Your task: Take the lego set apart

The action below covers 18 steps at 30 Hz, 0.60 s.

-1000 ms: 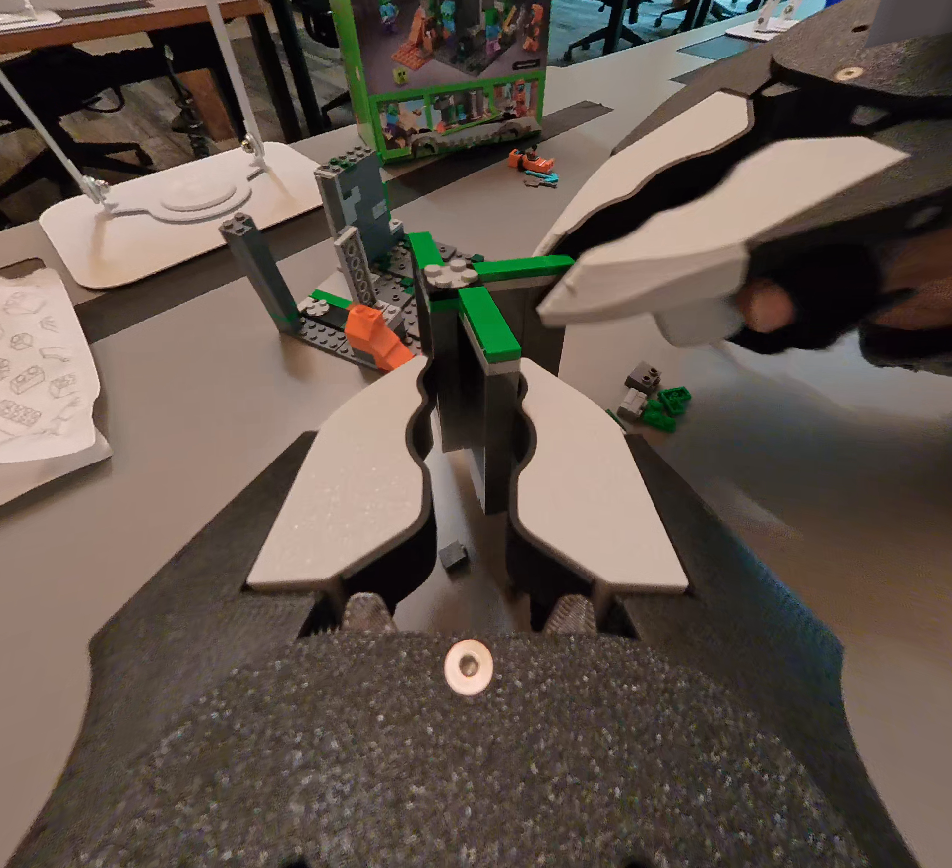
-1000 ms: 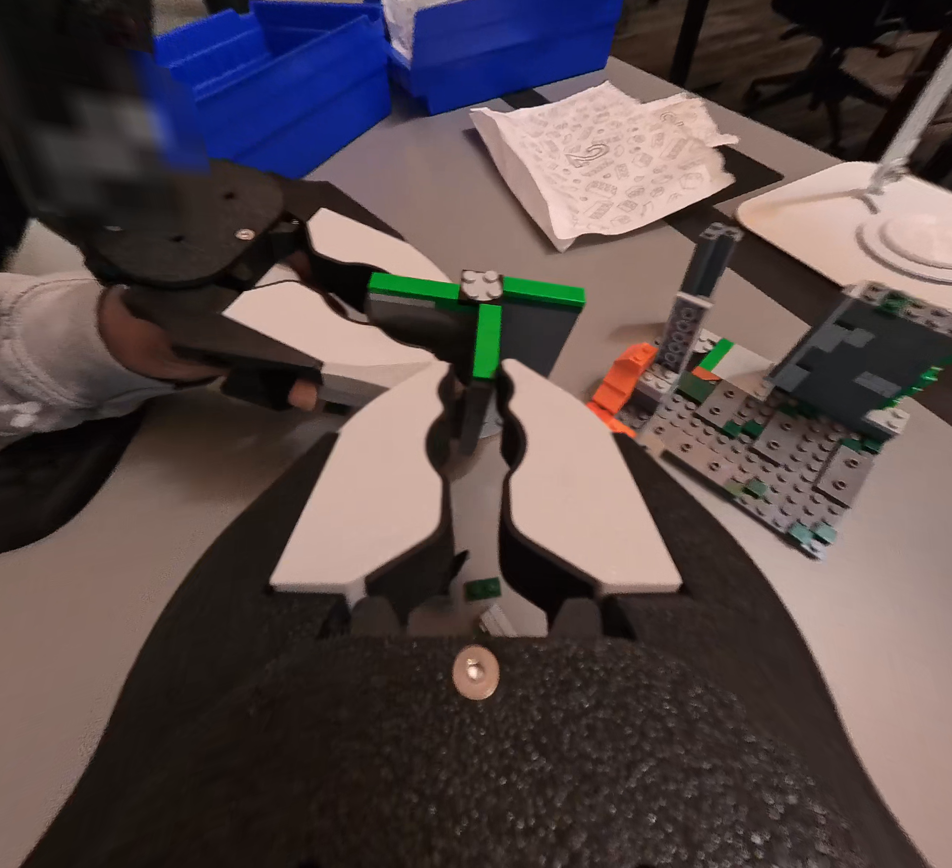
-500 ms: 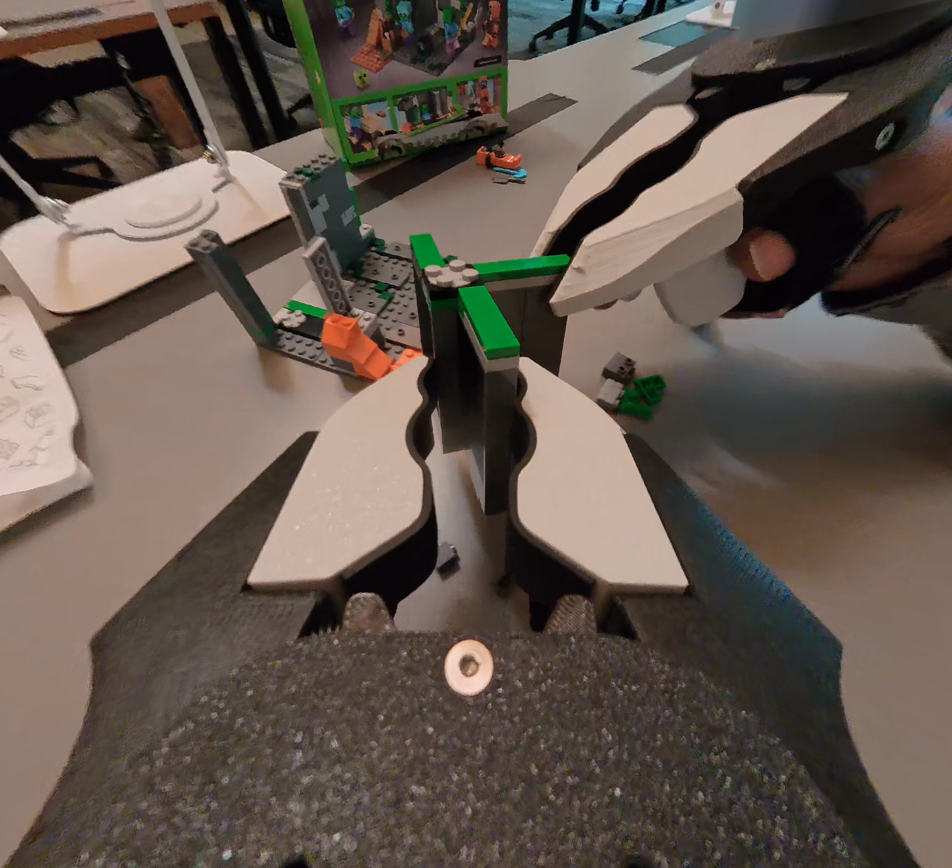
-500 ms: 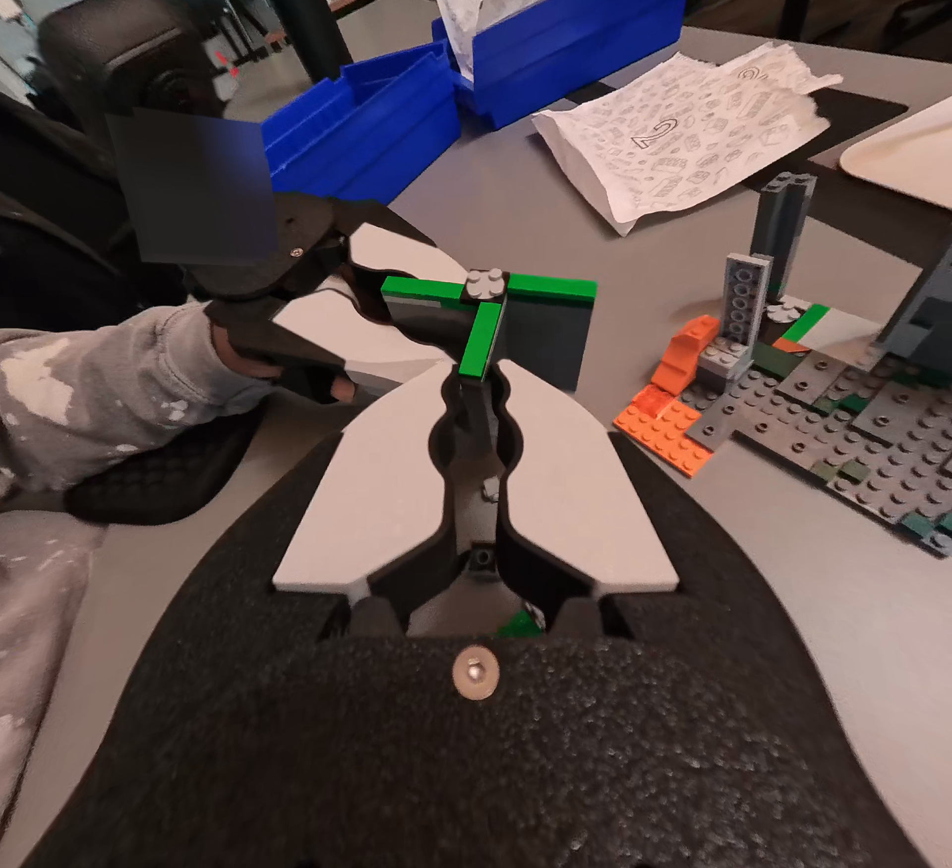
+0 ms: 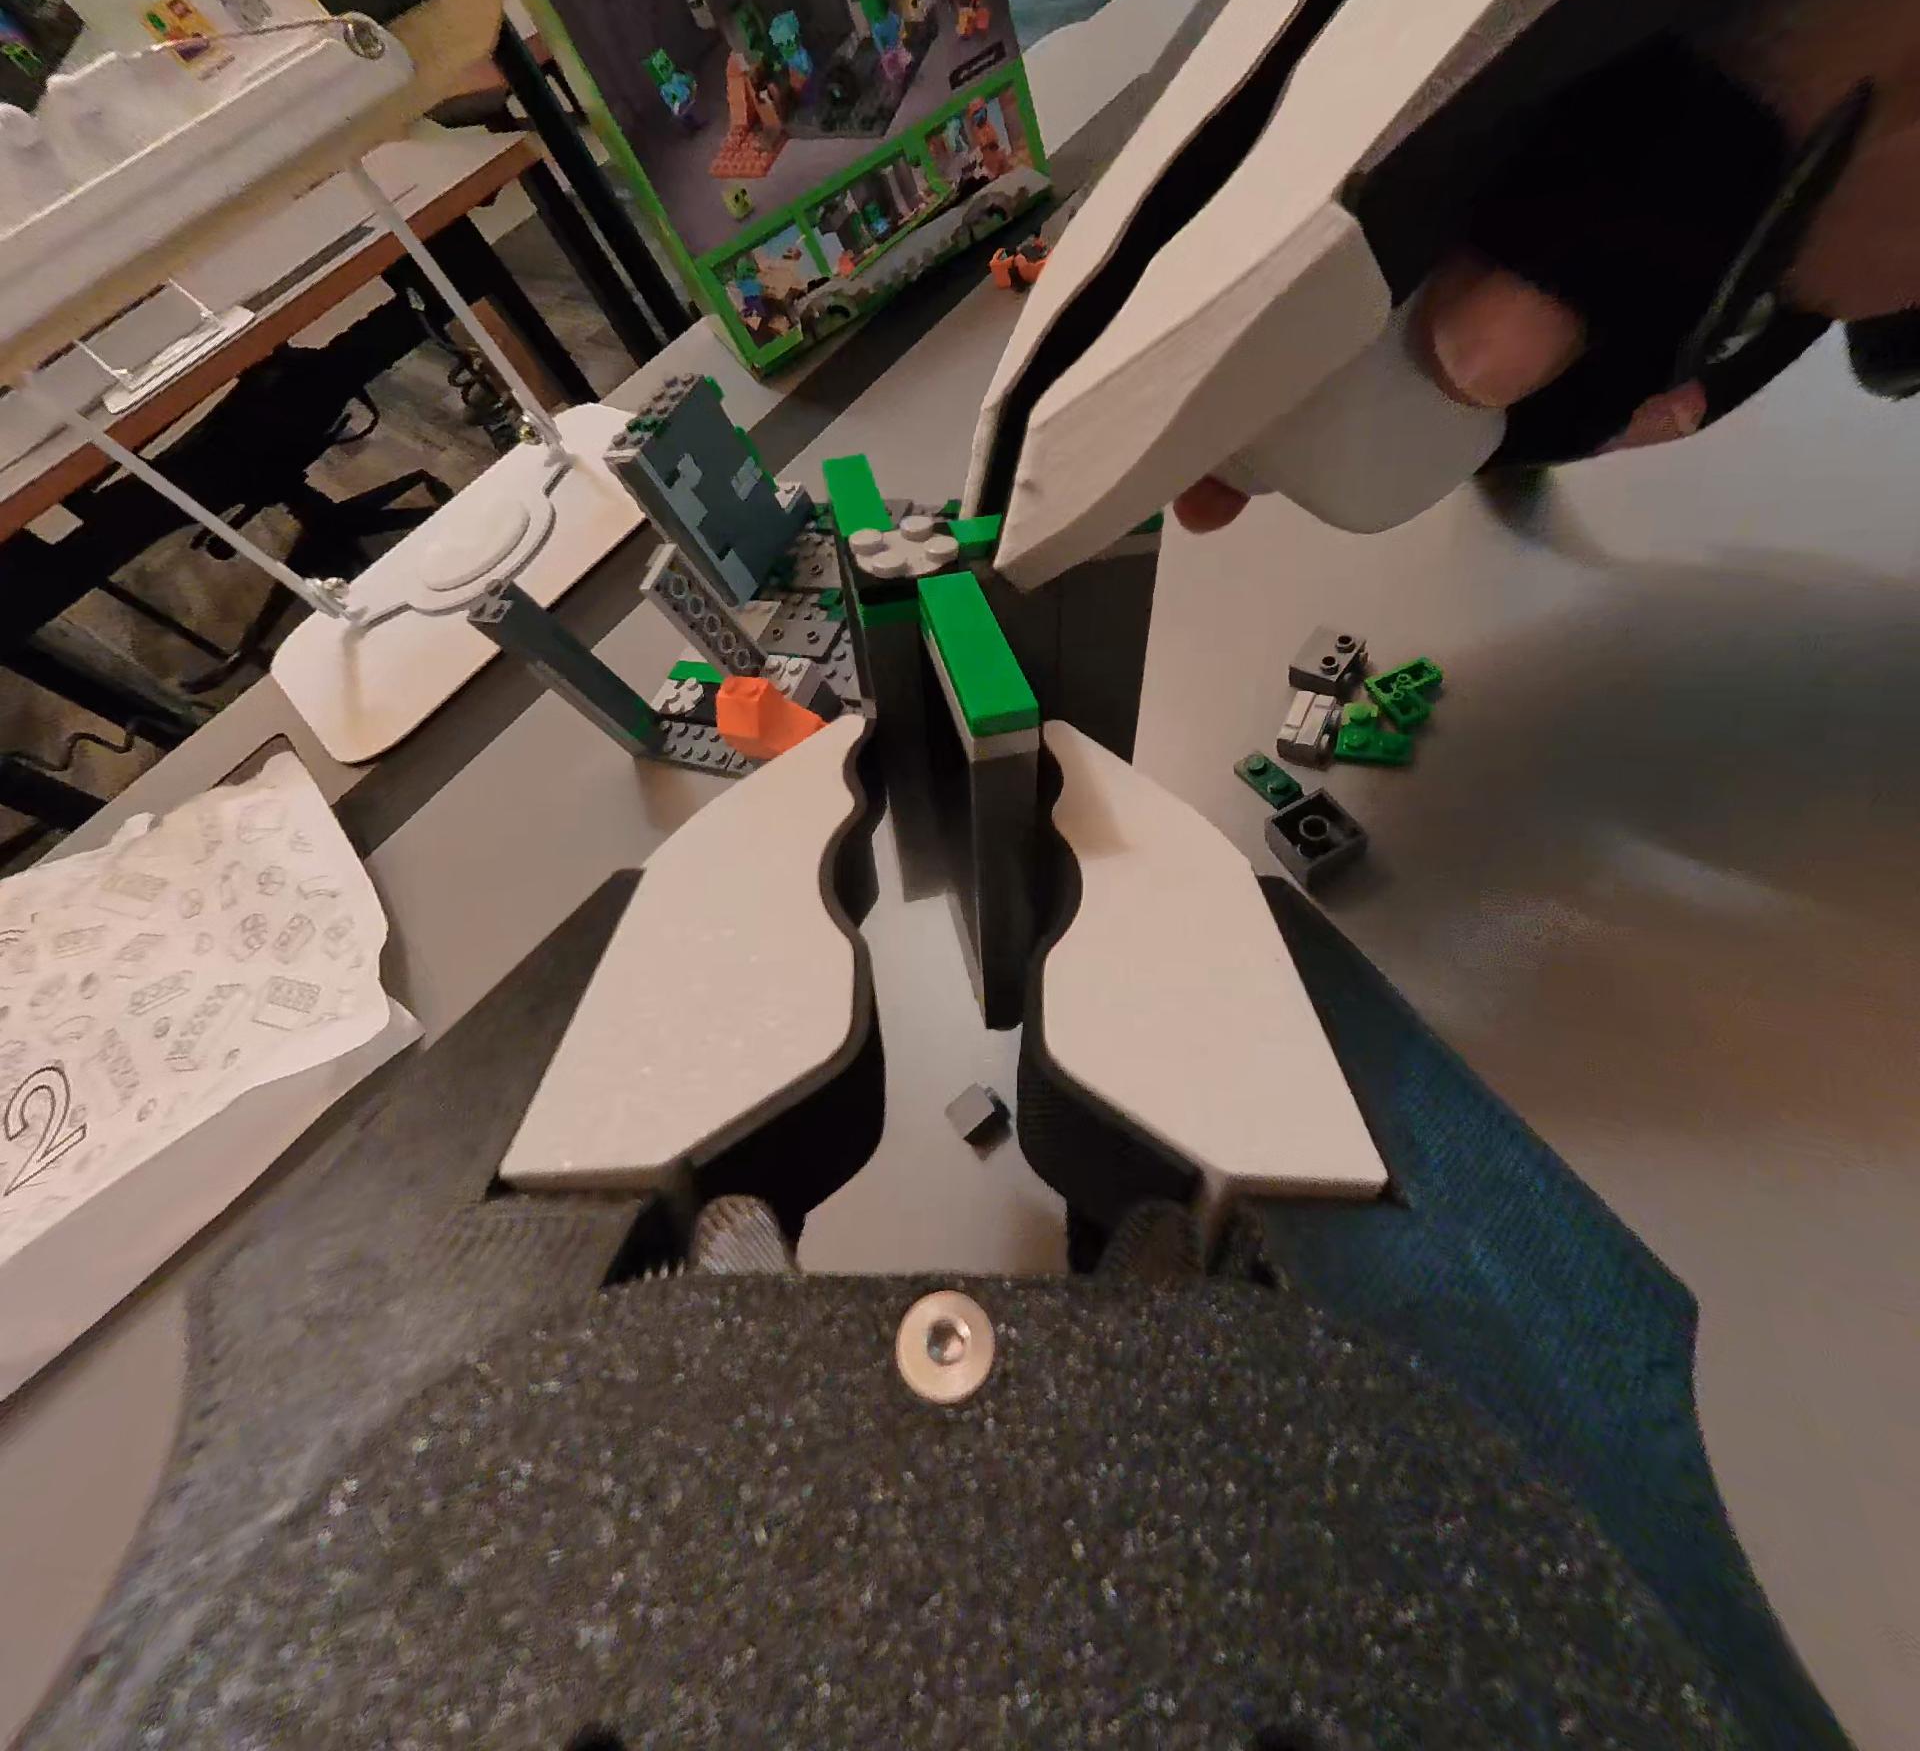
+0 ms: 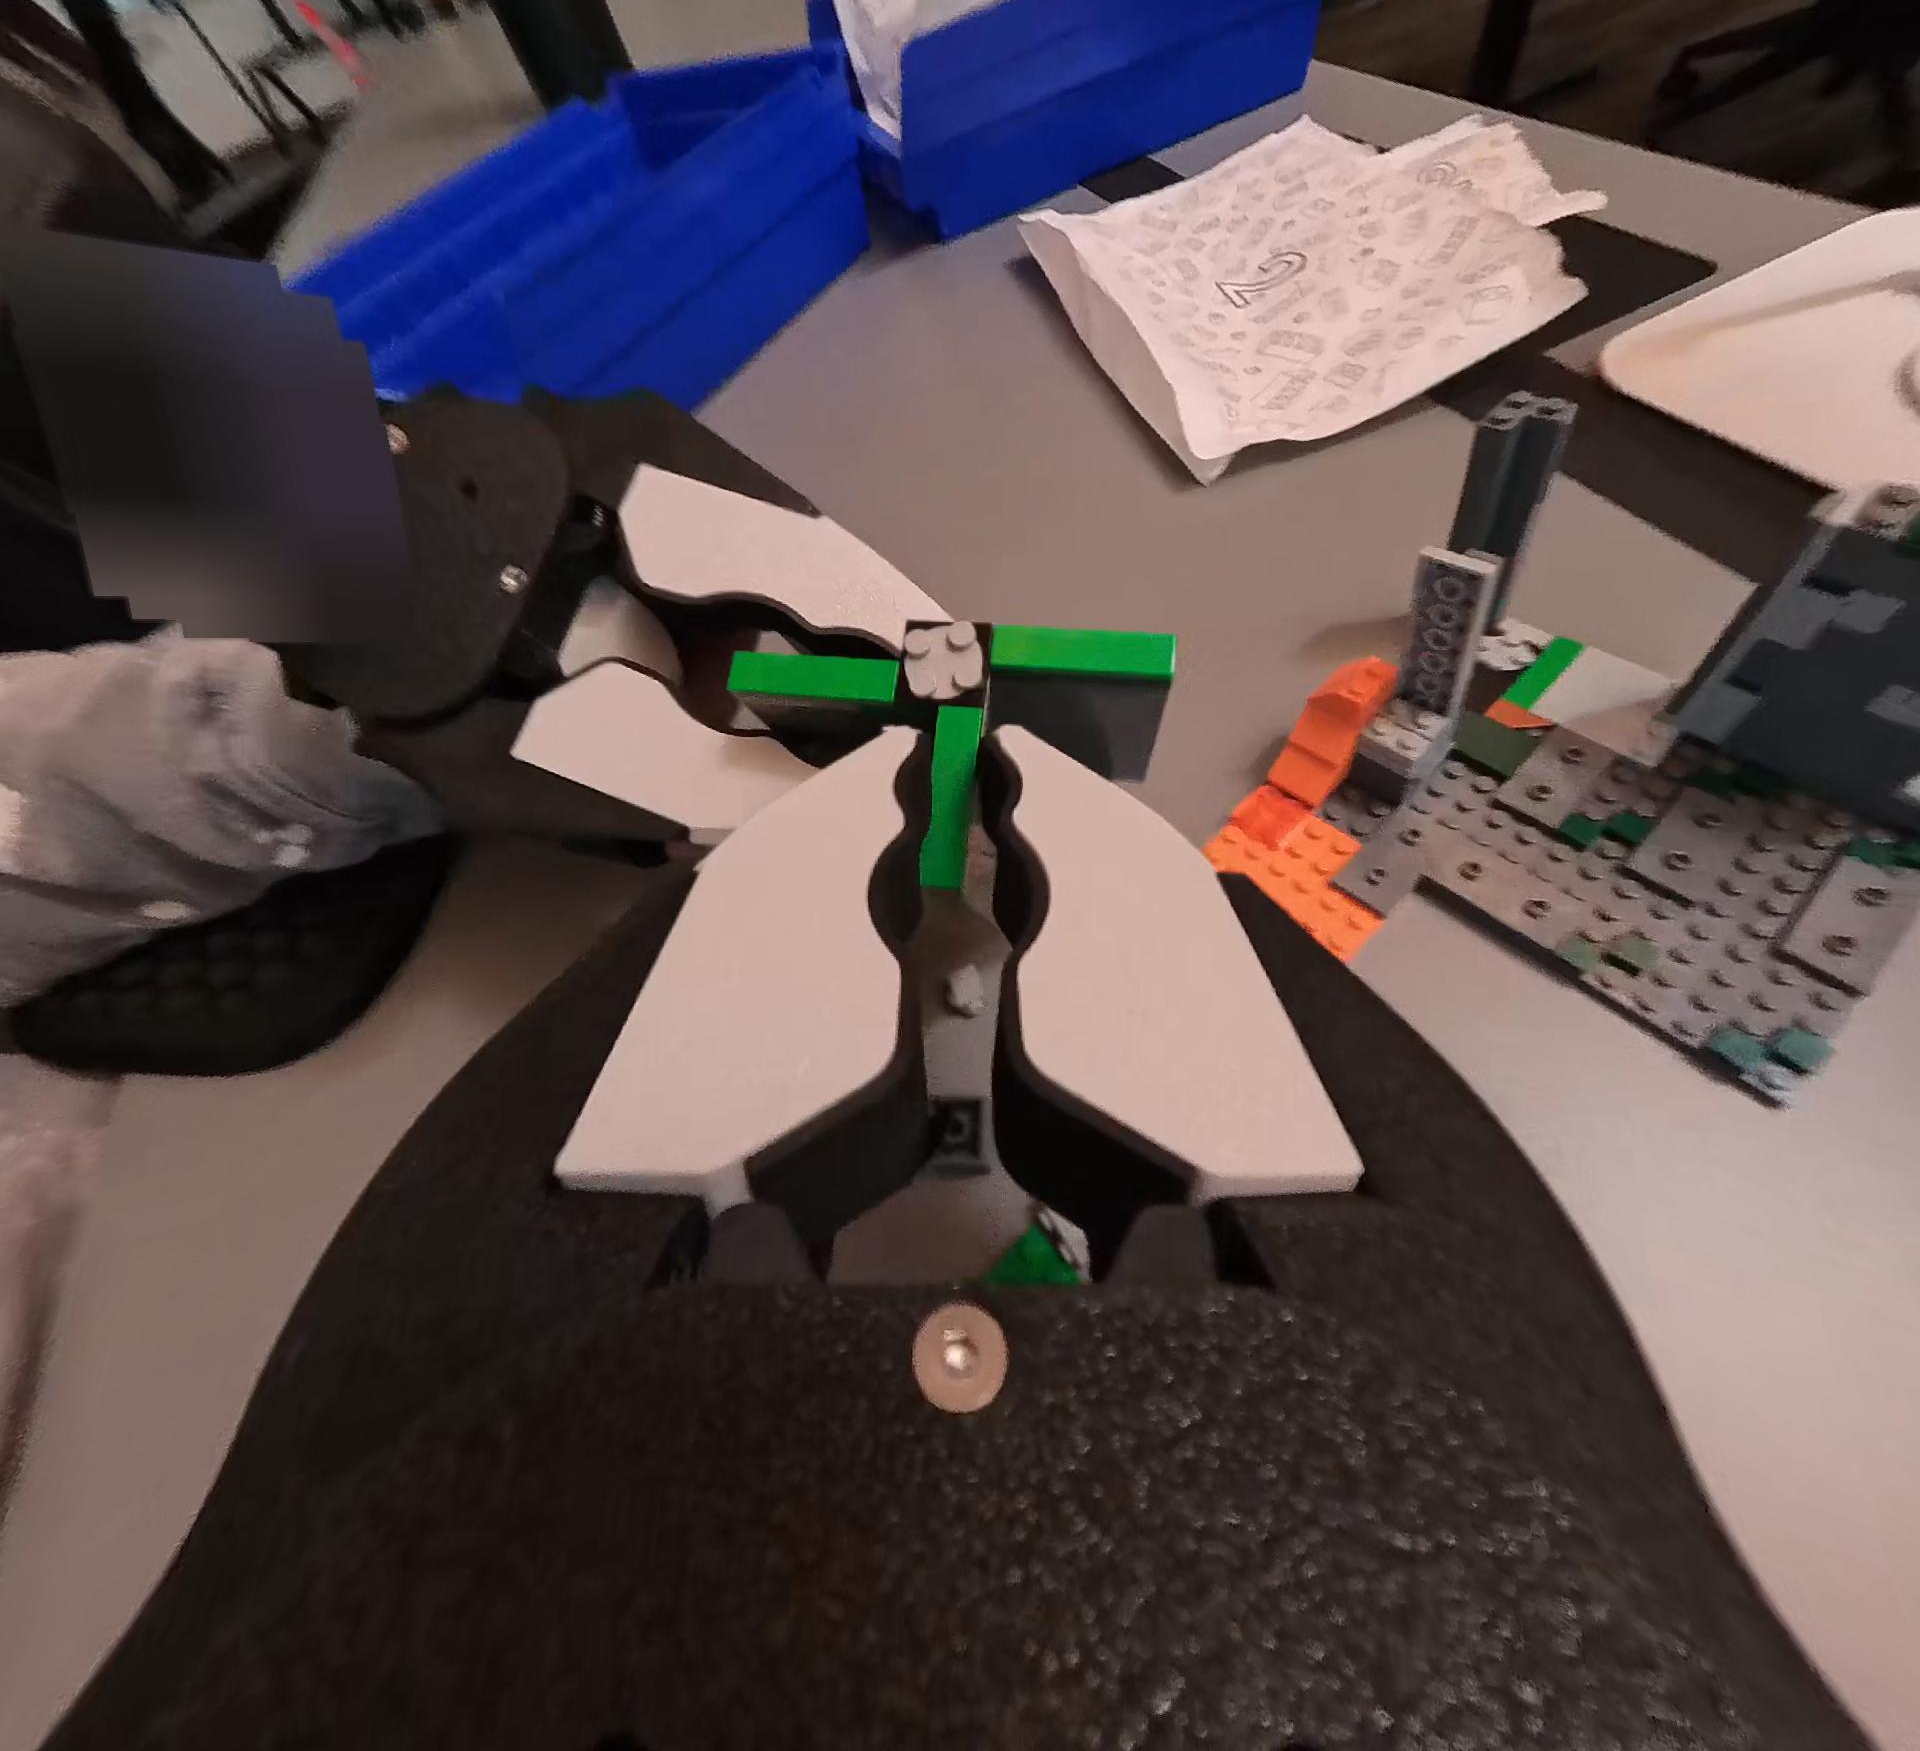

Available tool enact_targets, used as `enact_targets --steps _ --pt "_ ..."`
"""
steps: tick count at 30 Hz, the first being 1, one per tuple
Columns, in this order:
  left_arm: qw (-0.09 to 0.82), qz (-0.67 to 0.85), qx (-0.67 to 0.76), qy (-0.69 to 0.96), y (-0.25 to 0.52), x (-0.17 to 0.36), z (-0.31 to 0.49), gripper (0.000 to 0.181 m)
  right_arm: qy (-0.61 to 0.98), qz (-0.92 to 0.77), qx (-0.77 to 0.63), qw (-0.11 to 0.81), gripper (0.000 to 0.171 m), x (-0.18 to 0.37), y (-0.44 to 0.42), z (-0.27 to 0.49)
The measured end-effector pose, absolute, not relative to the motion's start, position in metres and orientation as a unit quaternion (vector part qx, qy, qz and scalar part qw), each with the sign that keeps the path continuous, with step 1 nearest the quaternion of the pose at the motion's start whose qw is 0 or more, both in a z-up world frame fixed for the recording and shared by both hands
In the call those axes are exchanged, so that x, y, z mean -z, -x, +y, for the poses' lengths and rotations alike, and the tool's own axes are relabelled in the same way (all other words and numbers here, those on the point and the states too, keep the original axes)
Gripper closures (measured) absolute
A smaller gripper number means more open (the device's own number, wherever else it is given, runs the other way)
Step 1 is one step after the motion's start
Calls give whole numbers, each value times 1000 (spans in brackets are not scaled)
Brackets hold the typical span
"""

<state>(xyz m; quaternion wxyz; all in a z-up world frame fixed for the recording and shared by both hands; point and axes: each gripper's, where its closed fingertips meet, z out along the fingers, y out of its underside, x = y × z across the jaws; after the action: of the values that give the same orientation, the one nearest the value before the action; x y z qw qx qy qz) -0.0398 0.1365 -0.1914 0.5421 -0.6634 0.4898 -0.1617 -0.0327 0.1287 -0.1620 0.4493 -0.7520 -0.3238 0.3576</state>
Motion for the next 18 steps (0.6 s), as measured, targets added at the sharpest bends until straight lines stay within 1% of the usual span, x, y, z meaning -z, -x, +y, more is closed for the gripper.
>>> enact_targets --steps 7,18 --pt "553 498 163 648 38 186 133 155 730 -260 -486 403 162 156 32 124" --pt "588 512 134 611 36 175 129 155 685 -192 -612 346 162 147 29 116"
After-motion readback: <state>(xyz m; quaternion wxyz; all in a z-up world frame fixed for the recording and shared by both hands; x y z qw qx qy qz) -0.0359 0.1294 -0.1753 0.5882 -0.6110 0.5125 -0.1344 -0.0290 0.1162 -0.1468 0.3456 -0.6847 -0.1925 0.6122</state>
